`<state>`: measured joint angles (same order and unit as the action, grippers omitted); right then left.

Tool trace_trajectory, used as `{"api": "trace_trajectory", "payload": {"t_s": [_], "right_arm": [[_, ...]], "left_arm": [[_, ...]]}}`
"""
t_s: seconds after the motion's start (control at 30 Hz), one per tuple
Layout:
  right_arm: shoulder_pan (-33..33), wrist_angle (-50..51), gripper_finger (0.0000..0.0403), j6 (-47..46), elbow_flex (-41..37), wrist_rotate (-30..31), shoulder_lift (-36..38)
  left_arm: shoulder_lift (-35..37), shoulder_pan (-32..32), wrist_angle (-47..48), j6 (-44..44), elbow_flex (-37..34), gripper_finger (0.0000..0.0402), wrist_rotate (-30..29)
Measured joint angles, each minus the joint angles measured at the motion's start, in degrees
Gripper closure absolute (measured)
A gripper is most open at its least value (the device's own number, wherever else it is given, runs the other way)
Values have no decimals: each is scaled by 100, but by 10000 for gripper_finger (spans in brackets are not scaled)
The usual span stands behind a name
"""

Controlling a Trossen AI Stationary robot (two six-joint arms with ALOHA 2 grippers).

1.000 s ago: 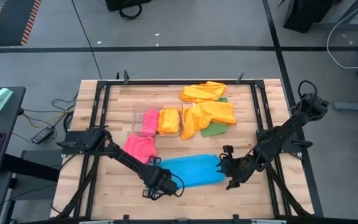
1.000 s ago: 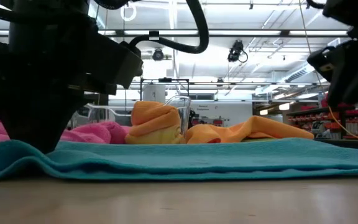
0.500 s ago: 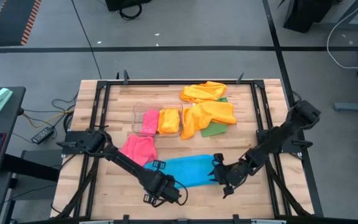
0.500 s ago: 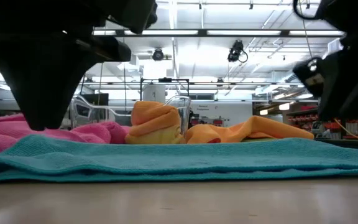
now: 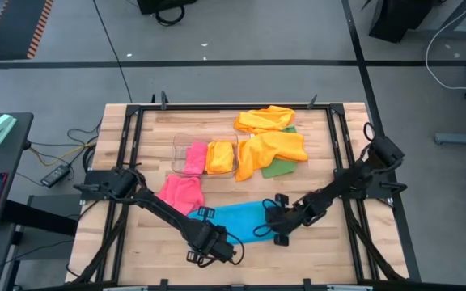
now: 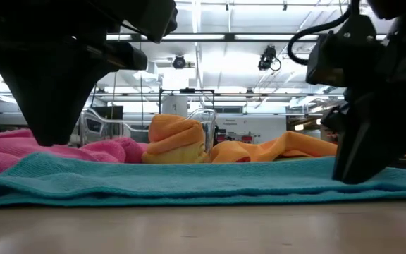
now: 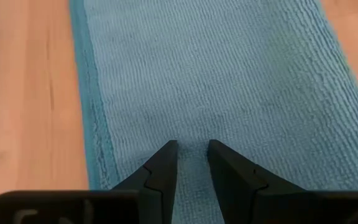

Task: Fold microfiber towels
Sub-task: Fold the blue microfiber cloth

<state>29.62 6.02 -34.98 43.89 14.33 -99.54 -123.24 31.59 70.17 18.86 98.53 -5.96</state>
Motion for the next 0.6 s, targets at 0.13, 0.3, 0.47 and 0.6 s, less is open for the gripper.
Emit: {"api": "trace_trajectory", "payload": {"t_s": [0.13,0.3,0.47,0.6], "right_arm": [[-309,508,299,1083,18,-53,52],[-783,1429,299,2794,-17,29,434],[-1317,2540,299,3113,-49,68,851],[-1404,2973,299,2789,-68,33,1361]], "left_arm": [[2,-15,-9,-3,3,351,2],[4,-20,-115,-263,3,356,-1],[7,-19,-426,-609,5,350,-62],[15,25,-767,-1092,8,335,-577]]}}
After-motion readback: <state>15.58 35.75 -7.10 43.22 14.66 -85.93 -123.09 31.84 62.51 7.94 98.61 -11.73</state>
